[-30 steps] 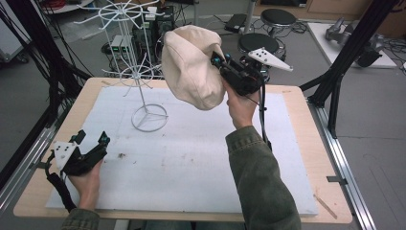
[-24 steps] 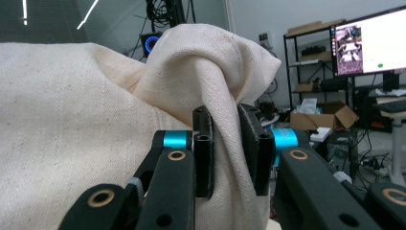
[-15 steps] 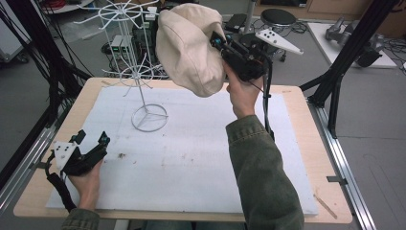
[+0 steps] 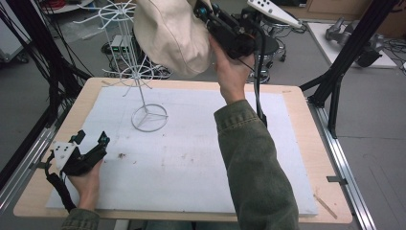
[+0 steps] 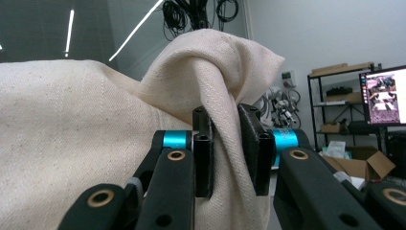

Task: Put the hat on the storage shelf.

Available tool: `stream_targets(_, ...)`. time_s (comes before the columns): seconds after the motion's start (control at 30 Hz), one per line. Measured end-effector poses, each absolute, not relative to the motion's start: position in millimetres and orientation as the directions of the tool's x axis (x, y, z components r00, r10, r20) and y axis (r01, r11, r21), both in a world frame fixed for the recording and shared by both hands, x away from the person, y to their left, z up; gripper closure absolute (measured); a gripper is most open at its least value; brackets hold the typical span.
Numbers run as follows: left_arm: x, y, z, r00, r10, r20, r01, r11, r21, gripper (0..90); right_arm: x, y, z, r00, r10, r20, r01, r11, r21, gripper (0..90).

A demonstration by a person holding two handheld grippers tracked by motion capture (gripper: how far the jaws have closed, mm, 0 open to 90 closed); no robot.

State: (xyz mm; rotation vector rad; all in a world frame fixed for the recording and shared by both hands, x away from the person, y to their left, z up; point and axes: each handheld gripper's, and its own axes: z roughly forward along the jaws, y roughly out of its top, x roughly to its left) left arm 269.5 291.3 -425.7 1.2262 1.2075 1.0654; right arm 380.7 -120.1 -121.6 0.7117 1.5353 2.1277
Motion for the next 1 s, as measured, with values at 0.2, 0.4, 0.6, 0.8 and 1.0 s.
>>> stream_targets(0.2, 269.0, 292.8, -425.6, 0.086, 0.993, -0.084, 0.044, 0.08, 0.996, 25.2, 387.9, -107.3, -106.6, -0.79, 0.59, 0.168, -0.055, -0.34, 0.939, 77.1)
stream_targets(0.4, 269.5, 291.9, -426.0, 0.095, 0.992, -0.083, 0.049, 0.079, 0.996, 25.2, 402.2, -88.7, -110.3, -0.803, 0.566, 0.185, -0.04, -0.36, 0.932, 77.1)
stream_targets(0.6, 270.1, 290.4, -426.1, 0.1, 0.992, -0.08, 0.049, 0.075, 0.996, 25.2, 415.0, -73.5, -127.7, -0.803, 0.565, 0.19, -0.016, -0.338, 0.941, 76.9)
stream_targets(0.8, 270.4, 289.7, -426.2, 0.101, 0.992, -0.078, 0.047, 0.074, 0.996, 25.2, 423.4, -69.1, -155.4, -0.803, 0.562, 0.2, 0.005, -0.33, 0.944, 76.0)
stream_targets(1.0, 270.8, 289.0, -426.3, 0.101, 0.992, -0.077, 0.046, 0.072, 0.996, 25.2, 425.9, -72.2, -180.4, -0.818, 0.543, 0.192, 0.018, -0.31, 0.951, 74.0)
